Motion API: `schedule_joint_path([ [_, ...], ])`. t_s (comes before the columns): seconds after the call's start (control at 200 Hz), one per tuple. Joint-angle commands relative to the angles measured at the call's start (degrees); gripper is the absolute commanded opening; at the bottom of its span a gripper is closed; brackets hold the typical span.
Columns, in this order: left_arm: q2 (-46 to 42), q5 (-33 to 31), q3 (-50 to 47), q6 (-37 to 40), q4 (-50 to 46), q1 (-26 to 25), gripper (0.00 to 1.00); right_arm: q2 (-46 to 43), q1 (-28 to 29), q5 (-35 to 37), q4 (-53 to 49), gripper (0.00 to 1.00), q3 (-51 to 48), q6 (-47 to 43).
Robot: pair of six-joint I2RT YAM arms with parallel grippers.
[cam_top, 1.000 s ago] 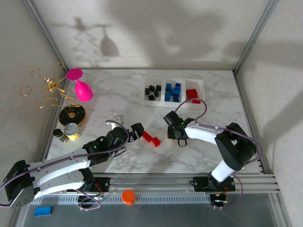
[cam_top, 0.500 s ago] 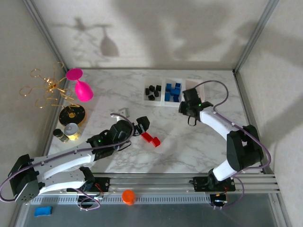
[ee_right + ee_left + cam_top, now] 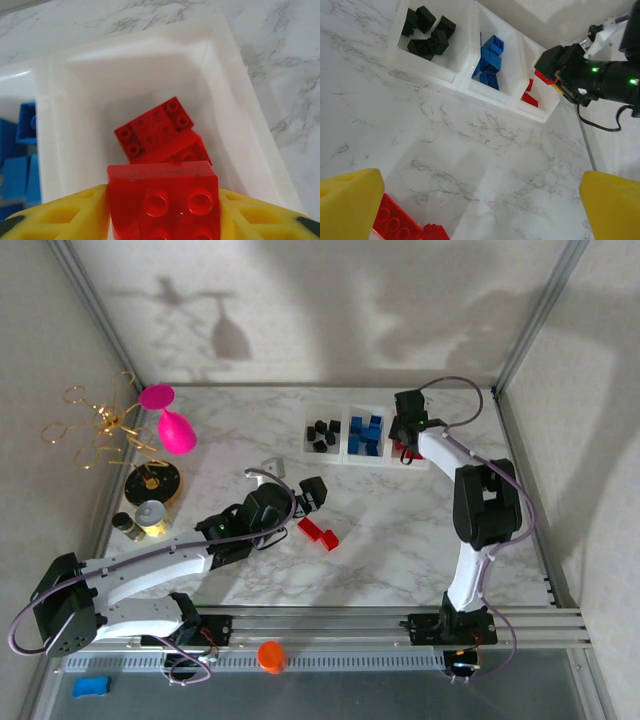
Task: Sort the legos into containers by color
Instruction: Place the lego in the container, then pick up the lego from the bottom-center of the table.
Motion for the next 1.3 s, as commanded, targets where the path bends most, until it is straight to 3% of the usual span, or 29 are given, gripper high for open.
schedule_joint_path([
  [0.0, 0.3, -0.2, 1.4, 0.7, 0.8, 0.7, 1.00, 1.4, -0.9, 2.1, -0.7, 0.56, 3.9, -1.8],
  [0.27, -1.2, -0.4, 0.4, 0.0, 0.8, 0.9, 1.00, -4.4, -0.3, -0.2, -2.2, 0.65, 1.5, -0.6],
  [0.516, -5.1, -1.4, -1.9, -0.5, -1.3, 1.0, 1.00, -15.7, 5.1, -6.1, -1.7, 0.70, -11.0, 0.8],
  [0.876, -13.9, -4.8, -6.8, -2.2, -7.3, 1.0, 0.99, -25.5, 20.4, -15.8, -2.8, 0.74, -26.2, -1.7],
  [1.292, -18.2, -6.8, -10.6, -4.9, -12.8, 1.0, 1.00, -29.5, 37.0, -17.1, 0.7, 0.77, -36.3, -1.0],
])
